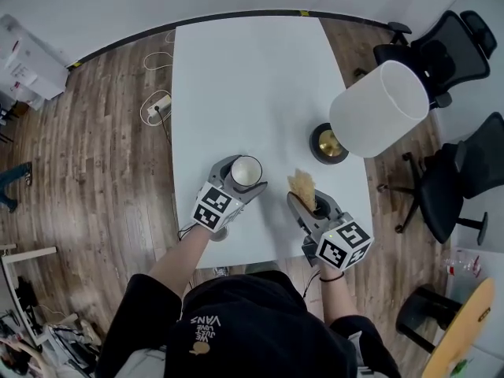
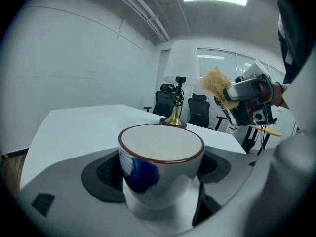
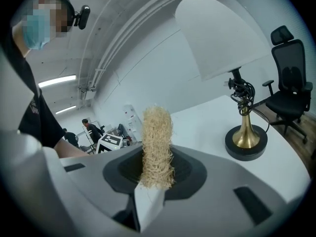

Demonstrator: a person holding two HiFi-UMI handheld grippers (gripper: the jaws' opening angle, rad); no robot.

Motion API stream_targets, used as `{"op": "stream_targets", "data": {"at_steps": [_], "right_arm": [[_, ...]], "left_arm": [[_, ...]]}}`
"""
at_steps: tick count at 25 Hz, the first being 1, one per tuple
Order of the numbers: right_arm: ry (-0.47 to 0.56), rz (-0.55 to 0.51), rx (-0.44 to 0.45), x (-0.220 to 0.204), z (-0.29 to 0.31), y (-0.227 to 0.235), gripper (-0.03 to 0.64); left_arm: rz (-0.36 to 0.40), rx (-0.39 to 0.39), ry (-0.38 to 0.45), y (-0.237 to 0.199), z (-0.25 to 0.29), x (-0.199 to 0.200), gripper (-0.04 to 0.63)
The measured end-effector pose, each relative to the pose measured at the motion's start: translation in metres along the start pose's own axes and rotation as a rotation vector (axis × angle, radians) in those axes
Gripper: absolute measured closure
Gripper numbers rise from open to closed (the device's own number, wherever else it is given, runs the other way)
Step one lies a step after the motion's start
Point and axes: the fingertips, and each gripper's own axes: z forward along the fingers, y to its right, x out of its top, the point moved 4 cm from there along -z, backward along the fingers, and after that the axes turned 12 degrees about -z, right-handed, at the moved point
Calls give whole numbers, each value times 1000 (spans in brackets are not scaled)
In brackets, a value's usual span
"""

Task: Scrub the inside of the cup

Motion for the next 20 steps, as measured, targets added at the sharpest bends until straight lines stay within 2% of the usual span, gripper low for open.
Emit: {"op": "stream_targets", "data": {"at_steps": [4,8,12,20], "right_arm": [[-2,15,-5,-2,-1,3,523],[5,31,9,-2,0,5,523],[5,25,23,0,2,1,523],[3,11,38,2,2,-11,523]], "left_arm": [[-1,-8,15,1,3,-2,198],[32,-9,49,2,4,-3,198],[73,-14,47,3,2,-7,198],[103,-33,51,4,1,-7,198]]}}
